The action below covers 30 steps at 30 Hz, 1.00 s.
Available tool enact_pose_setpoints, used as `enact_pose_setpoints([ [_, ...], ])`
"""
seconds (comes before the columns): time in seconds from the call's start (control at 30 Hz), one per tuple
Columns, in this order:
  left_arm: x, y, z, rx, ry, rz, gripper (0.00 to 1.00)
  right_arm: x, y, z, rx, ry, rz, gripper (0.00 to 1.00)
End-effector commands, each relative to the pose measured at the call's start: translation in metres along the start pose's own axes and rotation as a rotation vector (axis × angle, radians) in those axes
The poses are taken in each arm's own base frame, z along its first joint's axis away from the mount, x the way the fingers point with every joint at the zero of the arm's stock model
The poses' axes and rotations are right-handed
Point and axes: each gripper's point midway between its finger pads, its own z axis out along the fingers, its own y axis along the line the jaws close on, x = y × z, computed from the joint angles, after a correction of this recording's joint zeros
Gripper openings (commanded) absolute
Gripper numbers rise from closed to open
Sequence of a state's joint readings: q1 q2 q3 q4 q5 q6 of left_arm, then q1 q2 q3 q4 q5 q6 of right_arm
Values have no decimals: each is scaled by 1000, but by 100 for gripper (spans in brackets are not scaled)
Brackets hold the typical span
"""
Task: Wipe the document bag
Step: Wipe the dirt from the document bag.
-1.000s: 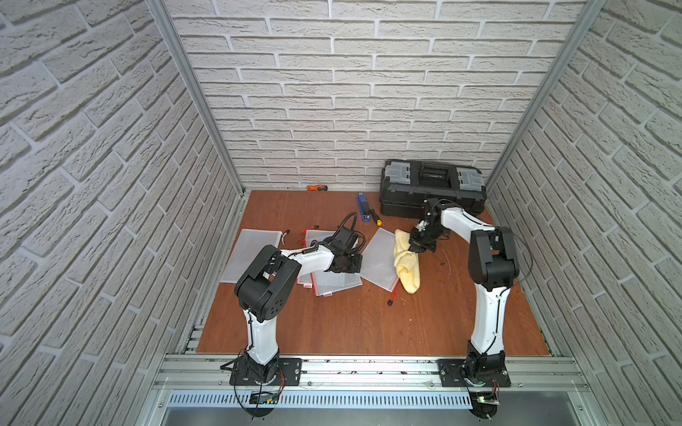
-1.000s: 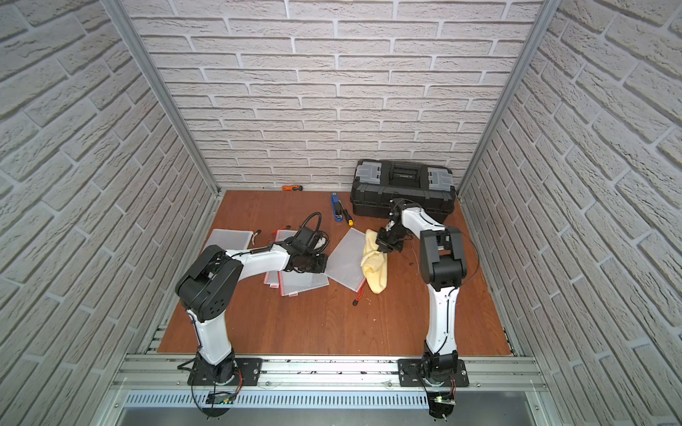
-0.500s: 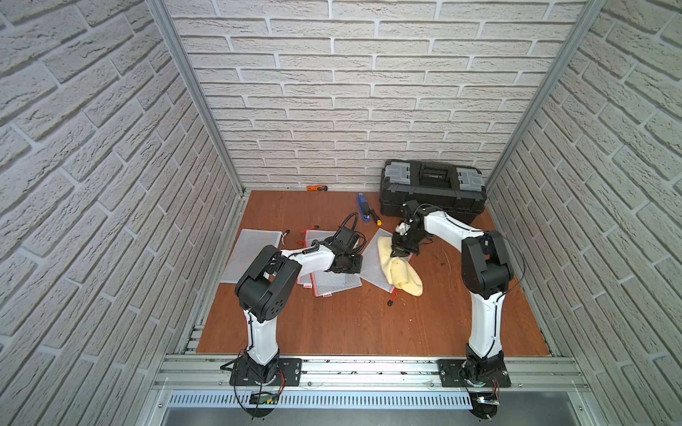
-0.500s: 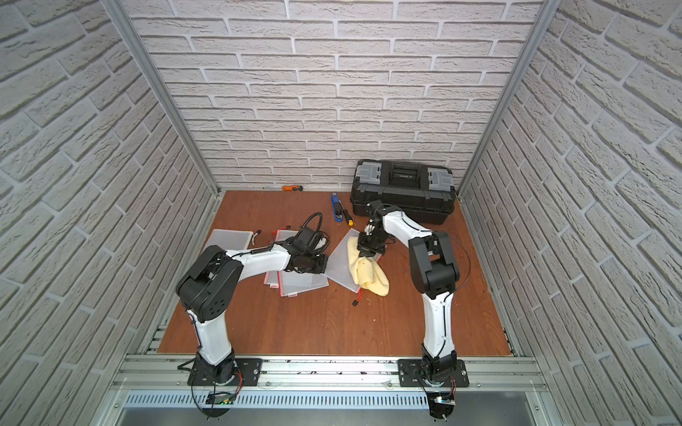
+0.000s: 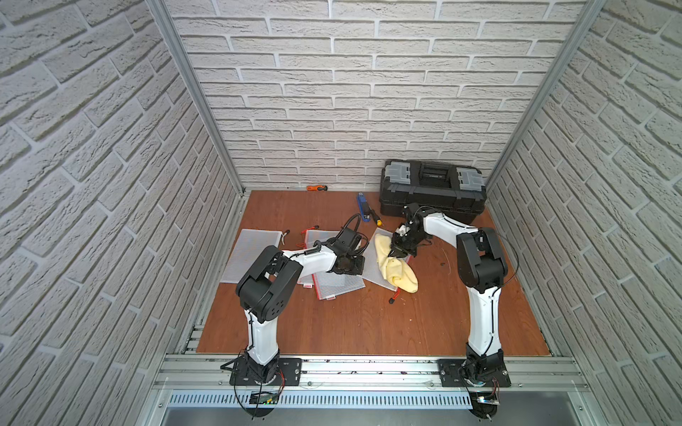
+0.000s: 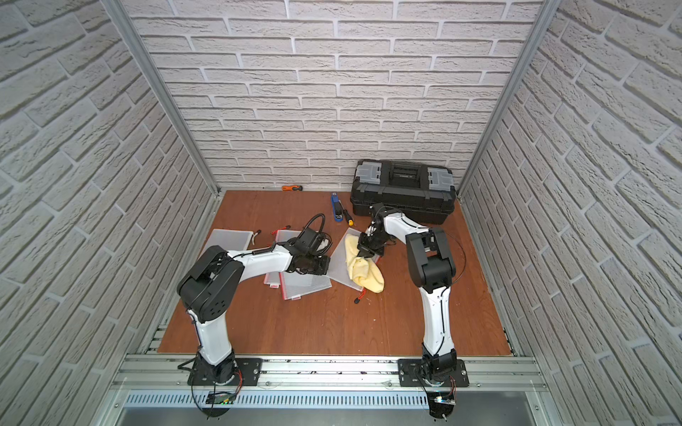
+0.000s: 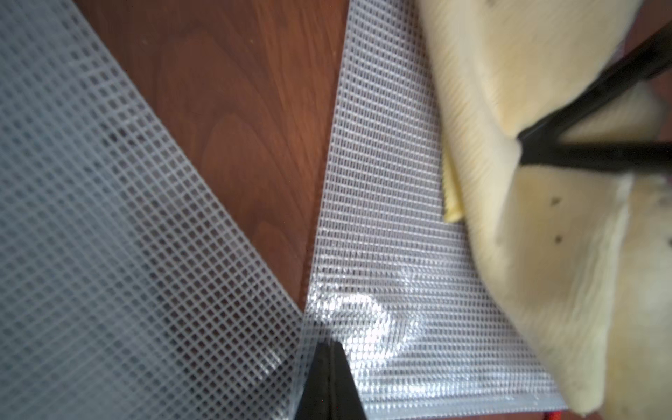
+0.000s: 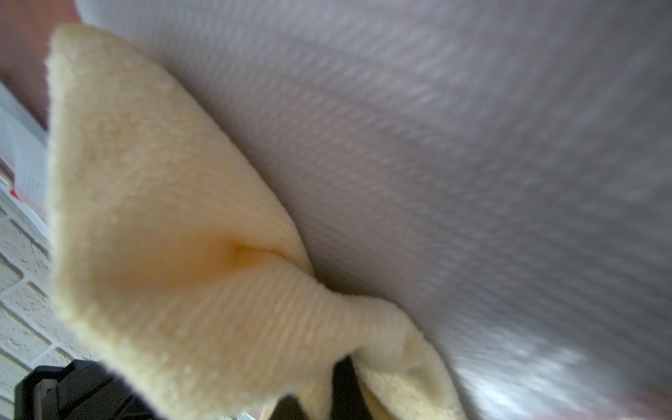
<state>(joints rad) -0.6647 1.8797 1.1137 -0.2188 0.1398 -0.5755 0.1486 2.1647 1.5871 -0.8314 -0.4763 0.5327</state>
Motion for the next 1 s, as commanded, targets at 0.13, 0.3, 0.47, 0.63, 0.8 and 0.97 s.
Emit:
enact_pose_setpoints([
  [0.13,28,11,9,-44,93,-6,0,-6,-43,-36,77,-30,26,2],
  [0.3,28,11,10,-46,95,-5,0,17,-1,-15,41,4,-53,2],
  [0.47,27,11,9,-47,94,-3,0,58,52,23,17,66,-148,2],
  [0.63,28,12,9,-51,99,0,0,76,71,43,-25,92,-153,2],
  [0.8,29,12,9,-54,102,4,0,64,41,31,30,76,-126,2],
  [0.97,30,13,9,-56,101,5,0,41,-9,-6,32,9,-22,2],
])
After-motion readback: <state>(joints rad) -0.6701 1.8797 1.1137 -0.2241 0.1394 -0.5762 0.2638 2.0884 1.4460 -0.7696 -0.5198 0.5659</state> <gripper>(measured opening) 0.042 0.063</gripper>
